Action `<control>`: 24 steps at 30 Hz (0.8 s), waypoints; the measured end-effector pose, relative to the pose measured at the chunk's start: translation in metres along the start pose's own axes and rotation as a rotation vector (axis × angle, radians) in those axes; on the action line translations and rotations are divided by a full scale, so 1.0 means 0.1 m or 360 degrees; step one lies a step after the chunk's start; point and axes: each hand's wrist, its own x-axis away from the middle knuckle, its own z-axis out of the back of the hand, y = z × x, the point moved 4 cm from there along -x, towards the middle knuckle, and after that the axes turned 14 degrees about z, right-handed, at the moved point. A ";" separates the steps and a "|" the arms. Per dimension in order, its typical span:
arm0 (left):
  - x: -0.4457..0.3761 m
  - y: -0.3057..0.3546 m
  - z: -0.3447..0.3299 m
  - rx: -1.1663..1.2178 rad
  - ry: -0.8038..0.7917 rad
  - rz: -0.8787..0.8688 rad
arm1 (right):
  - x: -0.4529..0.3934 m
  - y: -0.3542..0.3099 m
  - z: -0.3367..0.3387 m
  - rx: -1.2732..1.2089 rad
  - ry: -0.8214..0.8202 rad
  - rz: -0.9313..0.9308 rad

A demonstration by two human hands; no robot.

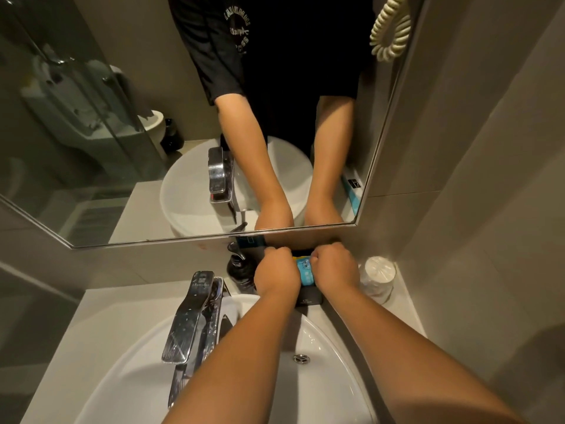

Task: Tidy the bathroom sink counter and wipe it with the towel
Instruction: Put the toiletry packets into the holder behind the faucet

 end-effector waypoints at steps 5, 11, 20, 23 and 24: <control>0.05 0.01 -0.05 -0.0217 0.0077 -0.0223 | 0.03 -0.01 -0.10 0.0226 -0.0009 0.0094; 0.08 -0.05 -0.05 -0.0157 0.0034 -0.0221 | 0.04 -0.01 -0.17 0.0242 0.0048 0.0119; 0.19 -0.16 -0.02 0.0604 0.0147 0.0060 | 0.14 0.08 -0.07 -0.0442 0.0403 0.0048; 0.48 -0.36 -0.08 0.0887 0.0199 0.0154 | 0.39 0.15 0.18 -0.0699 0.0582 0.0036; 0.60 -0.45 -0.12 0.0831 0.0230 0.0093 | 0.56 0.22 0.25 -0.0743 0.0633 0.0021</control>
